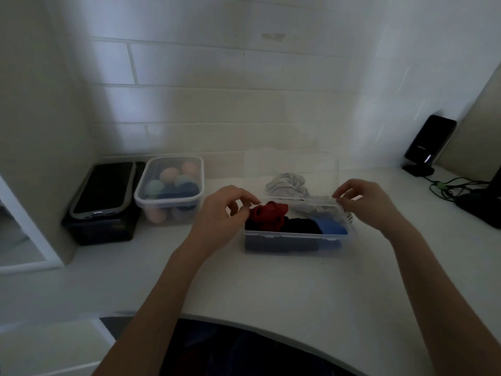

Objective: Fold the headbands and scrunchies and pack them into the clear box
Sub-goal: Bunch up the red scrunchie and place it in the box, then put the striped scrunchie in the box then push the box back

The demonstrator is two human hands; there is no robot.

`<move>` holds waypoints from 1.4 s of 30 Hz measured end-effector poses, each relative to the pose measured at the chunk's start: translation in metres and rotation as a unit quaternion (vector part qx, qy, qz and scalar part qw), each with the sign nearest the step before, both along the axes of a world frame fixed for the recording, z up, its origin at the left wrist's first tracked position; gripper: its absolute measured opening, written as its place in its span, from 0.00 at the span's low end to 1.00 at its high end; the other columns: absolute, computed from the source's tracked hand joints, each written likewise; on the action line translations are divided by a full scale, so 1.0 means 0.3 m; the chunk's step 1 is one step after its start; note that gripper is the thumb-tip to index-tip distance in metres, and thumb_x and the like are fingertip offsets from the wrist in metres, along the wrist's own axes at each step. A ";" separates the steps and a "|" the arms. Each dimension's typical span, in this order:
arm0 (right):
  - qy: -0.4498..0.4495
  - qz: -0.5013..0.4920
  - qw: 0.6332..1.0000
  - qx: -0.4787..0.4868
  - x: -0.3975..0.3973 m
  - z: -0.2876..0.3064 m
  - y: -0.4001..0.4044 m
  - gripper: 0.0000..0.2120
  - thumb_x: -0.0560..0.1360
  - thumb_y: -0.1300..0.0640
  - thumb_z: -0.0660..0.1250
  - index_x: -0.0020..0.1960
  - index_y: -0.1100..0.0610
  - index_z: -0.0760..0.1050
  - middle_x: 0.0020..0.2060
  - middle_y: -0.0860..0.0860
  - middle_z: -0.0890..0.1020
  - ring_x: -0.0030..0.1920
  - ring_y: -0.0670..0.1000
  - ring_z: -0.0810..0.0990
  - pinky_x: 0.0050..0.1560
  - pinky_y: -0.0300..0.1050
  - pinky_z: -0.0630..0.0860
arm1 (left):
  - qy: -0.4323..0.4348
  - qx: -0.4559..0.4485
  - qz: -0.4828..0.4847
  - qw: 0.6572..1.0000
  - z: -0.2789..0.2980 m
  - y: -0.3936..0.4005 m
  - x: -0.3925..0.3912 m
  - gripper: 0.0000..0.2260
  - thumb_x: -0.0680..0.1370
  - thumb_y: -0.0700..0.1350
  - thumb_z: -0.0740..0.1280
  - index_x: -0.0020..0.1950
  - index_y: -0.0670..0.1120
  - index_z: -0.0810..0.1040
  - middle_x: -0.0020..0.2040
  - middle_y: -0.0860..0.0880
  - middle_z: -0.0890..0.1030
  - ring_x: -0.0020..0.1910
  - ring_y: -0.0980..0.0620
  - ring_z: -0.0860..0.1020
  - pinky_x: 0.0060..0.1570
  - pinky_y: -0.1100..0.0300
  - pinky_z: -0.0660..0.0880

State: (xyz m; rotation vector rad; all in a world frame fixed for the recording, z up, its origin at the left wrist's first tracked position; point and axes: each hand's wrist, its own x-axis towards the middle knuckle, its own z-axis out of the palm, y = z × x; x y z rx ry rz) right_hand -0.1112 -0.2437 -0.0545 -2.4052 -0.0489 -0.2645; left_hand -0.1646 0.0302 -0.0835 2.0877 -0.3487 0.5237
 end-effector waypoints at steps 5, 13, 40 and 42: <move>-0.010 0.000 0.998 0.056 0.038 -0.038 0.005 0.10 0.70 0.67 0.67 0.37 0.52 0.76 0.37 0.54 0.81 0.30 0.52 0.76 0.32 0.43 0.74 | 0.008 0.068 -0.055 0.996 0.064 -0.013 -0.012 0.11 0.71 0.36 0.68 0.44 0.52 0.83 0.39 0.60 0.79 0.40 0.59 0.74 0.39 0.74 0.66; 0.039 0.012 0.982 0.183 0.040 -0.063 -0.014 0.09 0.72 0.69 0.67 0.44 0.57 0.71 0.41 0.57 0.79 0.31 0.49 0.75 0.23 0.33 0.72 | 0.068 0.235 -0.100 0.964 0.094 -0.076 0.029 0.10 0.72 0.43 0.71 0.51 0.54 0.82 0.42 0.56 0.78 0.39 0.56 0.76 0.47 0.60 0.74; -0.134 0.106 0.980 0.100 -0.115 0.093 0.036 0.16 0.75 0.61 0.64 0.31 0.67 0.66 0.24 0.55 0.68 0.23 0.40 0.69 0.28 0.34 0.64 | 0.105 0.222 -0.116 0.962 0.114 -0.134 0.059 0.10 0.71 0.45 0.72 0.50 0.54 0.79 0.42 0.56 0.69 0.39 0.61 0.70 0.40 0.73 0.67; -0.131 0.152 0.969 0.144 -0.138 0.119 0.061 0.15 0.75 0.63 0.63 0.31 0.67 0.68 0.23 0.53 0.70 0.22 0.40 0.71 0.26 0.29 0.65 | 0.075 0.167 -0.123 0.975 0.119 -0.147 0.052 0.19 0.69 0.48 0.74 0.57 0.57 0.74 0.47 0.55 0.70 0.41 0.60 0.70 0.41 0.71 0.68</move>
